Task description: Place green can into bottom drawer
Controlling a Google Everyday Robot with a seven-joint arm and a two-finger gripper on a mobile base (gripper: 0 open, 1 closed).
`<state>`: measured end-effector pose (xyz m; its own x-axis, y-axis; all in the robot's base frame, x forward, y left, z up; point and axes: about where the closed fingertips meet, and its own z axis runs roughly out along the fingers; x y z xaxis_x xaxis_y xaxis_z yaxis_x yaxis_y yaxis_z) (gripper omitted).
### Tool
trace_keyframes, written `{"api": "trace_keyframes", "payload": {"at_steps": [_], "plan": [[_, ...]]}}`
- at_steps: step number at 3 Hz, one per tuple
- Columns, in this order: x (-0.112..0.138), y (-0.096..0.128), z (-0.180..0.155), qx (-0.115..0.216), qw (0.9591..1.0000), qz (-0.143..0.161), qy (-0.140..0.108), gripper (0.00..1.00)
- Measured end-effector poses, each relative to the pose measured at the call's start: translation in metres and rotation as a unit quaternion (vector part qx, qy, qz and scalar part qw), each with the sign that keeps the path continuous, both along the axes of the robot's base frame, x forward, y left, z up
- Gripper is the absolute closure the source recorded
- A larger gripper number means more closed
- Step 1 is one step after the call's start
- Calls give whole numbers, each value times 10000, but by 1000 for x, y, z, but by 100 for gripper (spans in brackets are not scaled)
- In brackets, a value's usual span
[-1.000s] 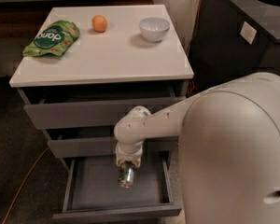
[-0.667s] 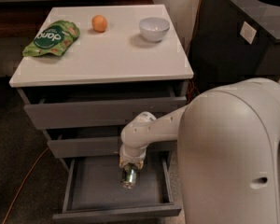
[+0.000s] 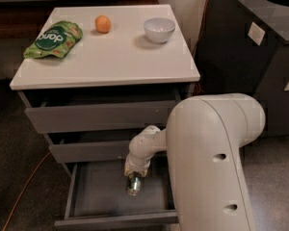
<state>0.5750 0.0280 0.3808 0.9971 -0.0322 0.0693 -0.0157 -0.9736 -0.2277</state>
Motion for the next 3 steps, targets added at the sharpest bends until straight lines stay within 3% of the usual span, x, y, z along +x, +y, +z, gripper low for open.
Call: {"api": "trace_keyframes", "payload": {"at_steps": [3], "plan": [[11,-1,-83,157,9991,294,-248,100]]}}
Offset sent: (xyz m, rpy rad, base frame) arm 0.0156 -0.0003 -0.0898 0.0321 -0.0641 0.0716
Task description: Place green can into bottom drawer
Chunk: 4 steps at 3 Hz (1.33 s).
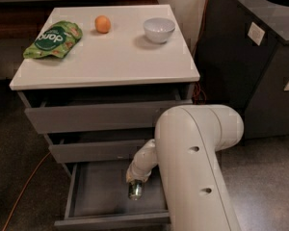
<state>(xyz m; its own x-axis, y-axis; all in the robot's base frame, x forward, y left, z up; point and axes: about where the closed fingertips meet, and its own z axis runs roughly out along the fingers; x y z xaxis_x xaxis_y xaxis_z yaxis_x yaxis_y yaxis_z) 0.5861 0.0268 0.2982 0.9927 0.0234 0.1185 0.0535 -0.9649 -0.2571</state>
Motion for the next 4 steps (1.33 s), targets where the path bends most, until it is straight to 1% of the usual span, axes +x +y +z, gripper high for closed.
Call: {"api": "trace_keyframes", "payload": {"at_steps": [2,3,4], "plan": [[4,-7,-49,44,10000,37,51,100],[6,-13,-74,21,9999,0,148,98],[5,-15,-88,22,9997,-48,243,77]]}}
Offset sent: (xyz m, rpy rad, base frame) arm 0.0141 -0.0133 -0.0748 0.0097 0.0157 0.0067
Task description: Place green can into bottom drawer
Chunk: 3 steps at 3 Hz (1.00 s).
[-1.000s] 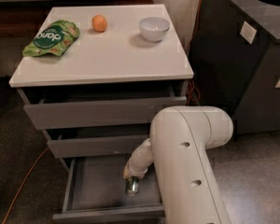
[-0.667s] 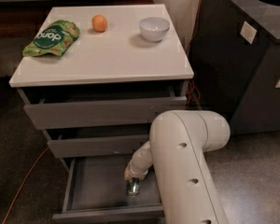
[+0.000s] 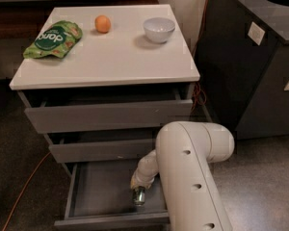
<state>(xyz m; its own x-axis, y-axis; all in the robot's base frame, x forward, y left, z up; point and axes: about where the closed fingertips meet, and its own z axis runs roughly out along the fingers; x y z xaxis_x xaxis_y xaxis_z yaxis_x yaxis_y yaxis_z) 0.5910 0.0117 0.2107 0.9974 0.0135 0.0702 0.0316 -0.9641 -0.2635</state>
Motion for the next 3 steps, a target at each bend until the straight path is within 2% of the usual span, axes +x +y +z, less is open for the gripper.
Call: {"api": "trace_keyframes", "payload": {"at_steps": [3], "plan": [[-10,-6,-23,-61,9995,-116,290,7]]}}
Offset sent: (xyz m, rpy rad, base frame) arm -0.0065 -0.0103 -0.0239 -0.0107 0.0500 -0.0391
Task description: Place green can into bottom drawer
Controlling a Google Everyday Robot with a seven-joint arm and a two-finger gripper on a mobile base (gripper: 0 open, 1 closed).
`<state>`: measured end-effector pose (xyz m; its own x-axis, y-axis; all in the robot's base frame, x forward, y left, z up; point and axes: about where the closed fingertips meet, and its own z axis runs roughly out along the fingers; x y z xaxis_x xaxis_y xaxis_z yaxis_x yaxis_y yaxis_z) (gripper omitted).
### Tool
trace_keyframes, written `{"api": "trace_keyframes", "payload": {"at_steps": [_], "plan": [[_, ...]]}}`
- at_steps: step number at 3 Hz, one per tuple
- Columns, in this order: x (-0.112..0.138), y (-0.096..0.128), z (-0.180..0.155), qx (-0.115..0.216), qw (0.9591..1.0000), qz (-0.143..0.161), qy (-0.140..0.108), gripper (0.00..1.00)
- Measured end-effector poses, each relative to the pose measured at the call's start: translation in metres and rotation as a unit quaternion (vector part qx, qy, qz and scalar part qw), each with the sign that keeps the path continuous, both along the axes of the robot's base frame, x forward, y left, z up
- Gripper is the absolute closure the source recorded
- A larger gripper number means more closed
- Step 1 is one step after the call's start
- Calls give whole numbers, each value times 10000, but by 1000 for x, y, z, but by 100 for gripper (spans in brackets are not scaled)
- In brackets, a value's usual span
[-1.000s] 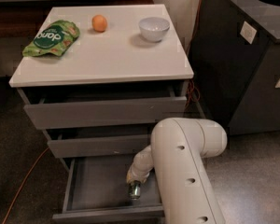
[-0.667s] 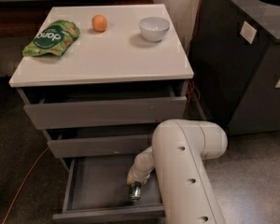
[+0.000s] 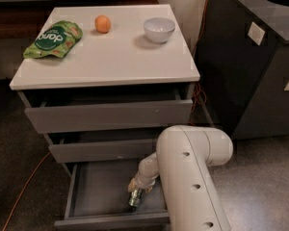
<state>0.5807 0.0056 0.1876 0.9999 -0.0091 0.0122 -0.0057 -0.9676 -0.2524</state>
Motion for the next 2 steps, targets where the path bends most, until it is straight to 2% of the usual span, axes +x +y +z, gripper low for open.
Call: {"api": "trace_keyframes", "payload": {"at_steps": [1,2], "plan": [[-5,-3,-4,-71,9998,-2,174,0],[-5,-3,-4,-80,9998,-1,195,0]]}}
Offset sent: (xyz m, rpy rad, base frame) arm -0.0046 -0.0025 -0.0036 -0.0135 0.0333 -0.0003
